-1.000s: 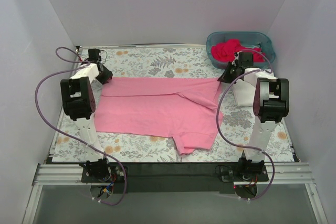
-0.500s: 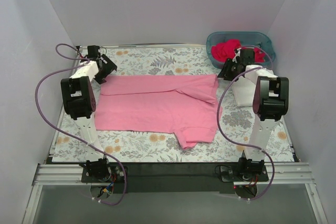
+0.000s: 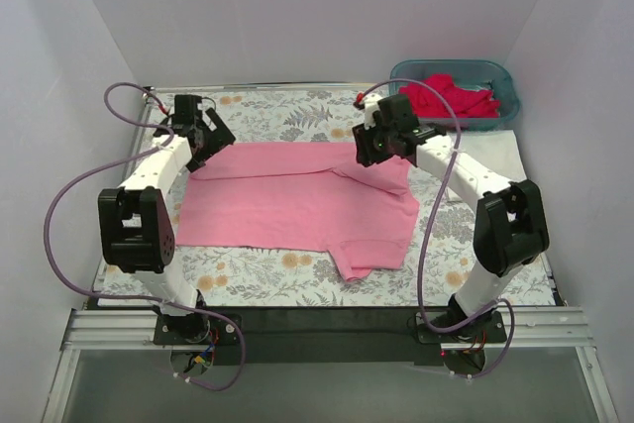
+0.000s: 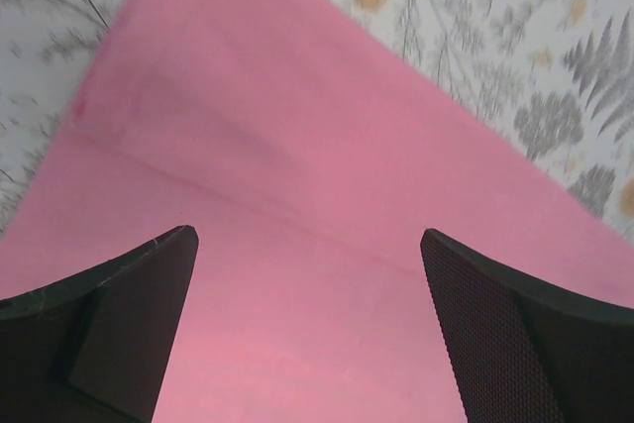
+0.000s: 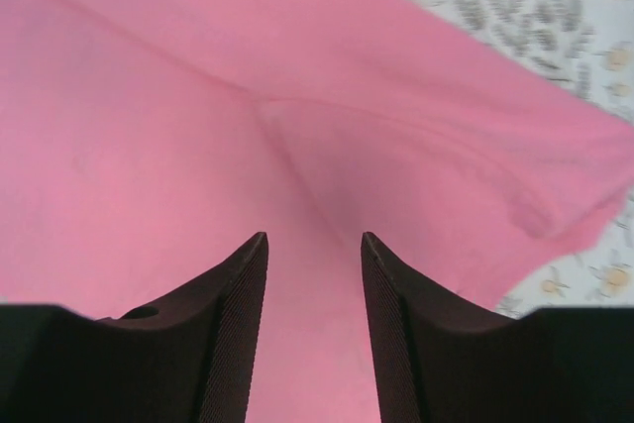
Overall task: Fold and stack the t-shirts
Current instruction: Fold the tshirt
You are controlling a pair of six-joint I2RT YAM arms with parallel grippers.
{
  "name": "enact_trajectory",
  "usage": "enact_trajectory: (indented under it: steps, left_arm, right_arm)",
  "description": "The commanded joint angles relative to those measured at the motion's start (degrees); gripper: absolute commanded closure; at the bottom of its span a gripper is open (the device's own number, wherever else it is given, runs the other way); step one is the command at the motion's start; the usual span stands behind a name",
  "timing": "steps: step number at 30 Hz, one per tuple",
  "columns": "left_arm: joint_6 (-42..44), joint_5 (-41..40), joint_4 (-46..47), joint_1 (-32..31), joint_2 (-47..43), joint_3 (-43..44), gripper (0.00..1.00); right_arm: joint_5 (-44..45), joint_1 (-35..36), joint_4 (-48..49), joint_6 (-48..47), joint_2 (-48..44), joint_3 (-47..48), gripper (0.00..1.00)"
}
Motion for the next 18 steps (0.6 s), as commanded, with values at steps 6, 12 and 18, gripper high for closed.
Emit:
enact_trajectory:
  steps: [6, 12, 18]
  left_arm:
    - [2.1, 0.3, -1.5, -6.7, -3.8, -9.8, 0.12]
    - [2.1, 1.8, -2.7, -8.2, -1.2, -8.3, 0.12]
    - [2.2, 2.1, -2.9, -8.6, -0.6, -7.9, 0.12]
  right_arm:
    - [-1.6, 5.5, -6.2, -3.4, 5.8, -0.9, 0.62]
    - [1.9, 5.5, -6.2, -3.1, 12.1, 2.4, 0.63]
    - [7.7, 4.7, -6.4, -4.1, 15.8, 6.0, 0.63]
